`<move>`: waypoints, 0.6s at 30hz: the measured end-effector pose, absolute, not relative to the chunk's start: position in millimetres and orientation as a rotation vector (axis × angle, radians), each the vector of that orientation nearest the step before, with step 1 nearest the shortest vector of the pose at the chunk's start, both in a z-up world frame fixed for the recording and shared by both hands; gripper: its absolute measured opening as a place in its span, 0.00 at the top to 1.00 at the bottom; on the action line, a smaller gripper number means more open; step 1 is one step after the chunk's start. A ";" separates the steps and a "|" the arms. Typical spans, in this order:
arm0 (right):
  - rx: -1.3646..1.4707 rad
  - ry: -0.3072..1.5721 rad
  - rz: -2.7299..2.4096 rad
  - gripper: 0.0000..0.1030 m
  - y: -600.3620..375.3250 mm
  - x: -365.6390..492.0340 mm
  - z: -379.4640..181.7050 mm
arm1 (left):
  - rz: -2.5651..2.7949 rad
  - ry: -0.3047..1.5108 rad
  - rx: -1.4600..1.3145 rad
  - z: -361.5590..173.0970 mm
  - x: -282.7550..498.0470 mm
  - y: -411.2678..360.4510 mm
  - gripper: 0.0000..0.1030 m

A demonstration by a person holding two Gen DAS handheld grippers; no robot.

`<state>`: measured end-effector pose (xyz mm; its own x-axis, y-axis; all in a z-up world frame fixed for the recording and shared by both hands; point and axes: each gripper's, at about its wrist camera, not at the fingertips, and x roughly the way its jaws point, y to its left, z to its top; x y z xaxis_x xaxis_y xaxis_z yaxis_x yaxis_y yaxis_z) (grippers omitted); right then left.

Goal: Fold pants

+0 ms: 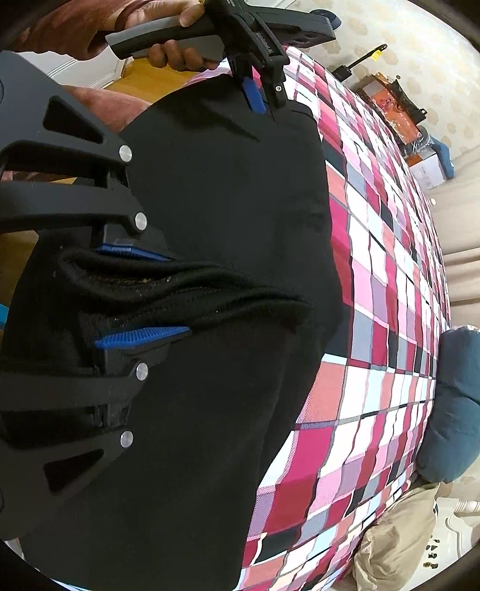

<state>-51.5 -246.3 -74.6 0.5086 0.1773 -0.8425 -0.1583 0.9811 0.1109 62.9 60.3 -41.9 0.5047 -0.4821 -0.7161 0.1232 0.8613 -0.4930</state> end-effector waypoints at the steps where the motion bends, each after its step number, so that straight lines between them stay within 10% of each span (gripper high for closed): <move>1: 0.019 1.017 0.204 0.66 -245.8 -51.9 -74.7 | -0.378 0.980 -0.407 -42.0 62.8 60.2 0.05; 18: 0.242 1.008 0.507 0.52 -280.3 -103.9 -47.7 | -0.375 0.988 -0.383 -43.7 65.5 59.0 0.05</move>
<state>-103.9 -280.3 -47.7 0.4309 0.5104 -0.7442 -0.2926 0.8592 0.4198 65.5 59.0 -43.7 0.4979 -0.4711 -0.7281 0.1312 0.8708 -0.4738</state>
